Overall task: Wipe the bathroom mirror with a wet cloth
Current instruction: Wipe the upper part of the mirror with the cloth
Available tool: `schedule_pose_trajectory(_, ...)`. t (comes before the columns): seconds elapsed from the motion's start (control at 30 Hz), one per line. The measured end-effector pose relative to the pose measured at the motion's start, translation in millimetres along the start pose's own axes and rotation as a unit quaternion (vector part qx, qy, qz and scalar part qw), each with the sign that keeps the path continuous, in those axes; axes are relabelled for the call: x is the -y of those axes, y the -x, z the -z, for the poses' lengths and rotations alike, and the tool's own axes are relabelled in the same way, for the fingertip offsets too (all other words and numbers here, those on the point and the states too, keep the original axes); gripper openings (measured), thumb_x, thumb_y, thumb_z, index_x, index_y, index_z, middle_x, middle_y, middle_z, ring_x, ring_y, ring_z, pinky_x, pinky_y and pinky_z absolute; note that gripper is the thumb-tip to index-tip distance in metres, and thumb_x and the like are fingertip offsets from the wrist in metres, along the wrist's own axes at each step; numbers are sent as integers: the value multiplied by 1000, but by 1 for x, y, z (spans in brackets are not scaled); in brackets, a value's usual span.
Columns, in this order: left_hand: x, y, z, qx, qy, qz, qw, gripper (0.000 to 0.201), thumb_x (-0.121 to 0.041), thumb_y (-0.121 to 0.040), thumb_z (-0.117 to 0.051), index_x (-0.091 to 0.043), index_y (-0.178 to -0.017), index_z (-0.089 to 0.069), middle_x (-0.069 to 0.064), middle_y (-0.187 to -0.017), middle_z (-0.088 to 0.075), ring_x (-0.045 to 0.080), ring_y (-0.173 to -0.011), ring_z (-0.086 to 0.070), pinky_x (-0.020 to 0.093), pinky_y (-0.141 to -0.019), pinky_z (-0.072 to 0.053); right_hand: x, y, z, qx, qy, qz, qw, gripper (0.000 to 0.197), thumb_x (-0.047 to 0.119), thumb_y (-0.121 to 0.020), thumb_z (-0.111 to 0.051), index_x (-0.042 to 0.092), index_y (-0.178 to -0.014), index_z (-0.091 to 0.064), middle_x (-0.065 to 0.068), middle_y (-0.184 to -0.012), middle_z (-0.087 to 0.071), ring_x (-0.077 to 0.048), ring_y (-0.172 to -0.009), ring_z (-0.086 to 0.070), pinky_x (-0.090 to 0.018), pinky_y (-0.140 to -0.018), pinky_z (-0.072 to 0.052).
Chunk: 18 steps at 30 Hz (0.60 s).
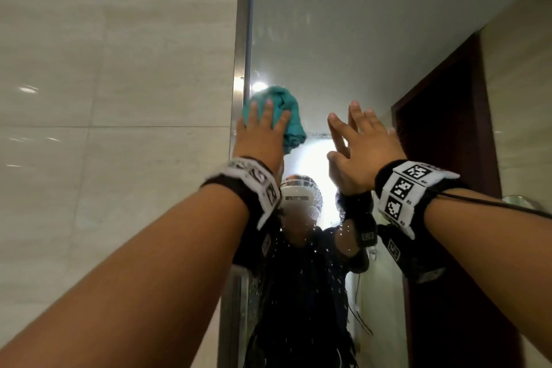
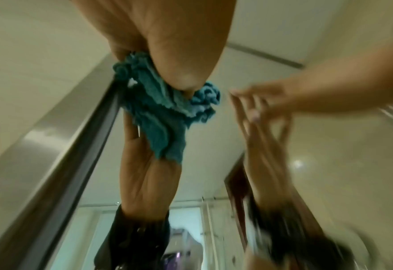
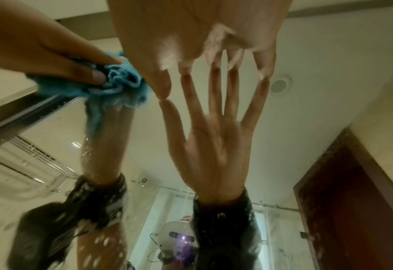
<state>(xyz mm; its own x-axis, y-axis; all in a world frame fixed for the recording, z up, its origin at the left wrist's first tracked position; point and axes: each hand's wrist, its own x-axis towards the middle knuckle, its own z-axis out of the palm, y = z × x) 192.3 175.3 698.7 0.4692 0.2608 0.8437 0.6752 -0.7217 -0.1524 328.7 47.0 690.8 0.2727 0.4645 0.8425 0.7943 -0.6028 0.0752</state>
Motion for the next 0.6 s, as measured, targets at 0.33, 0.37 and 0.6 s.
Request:
schedule_pose_trajectory(0.33, 12, 7, -6, 11, 74, -41, 996, 78, -18, -93, -54, -31, -150, -2, 5, -157, 14, 31, -145, 2, 45, -117, -17, 18, -4, 13, -29, -32, -29, 999, 78, 56, -81, -53, 44, -143, -6, -2, -157, 10, -31, -143, 4, -61, -111, -12)
schedule_pose_trajectory(0.37, 16, -8, 2, 2, 92, -19, 996, 76, -20, -93, -54, -31, -150, -6, 7, -158, 12, 32, -145, -2, 44, -117, -17, 19, -6, 13, -14, -37, -40, 998, 83, 60, -81, -51, 46, -144, 1, -1, -156, 17, -31, -143, 10, -62, -111, -8)
schedule_pose_trajectory(0.6, -18, -4, -27, -80, 120, -59, 988, 67, -20, -96, -49, -33, -150, -11, 6, -158, 11, 32, -144, 10, 41, -119, -6, 15, -10, 3, -7, -32, -45, 998, 84, 67, -81, -43, 47, -143, 10, 0, -154, 25, -31, -142, 18, -66, -109, -4)
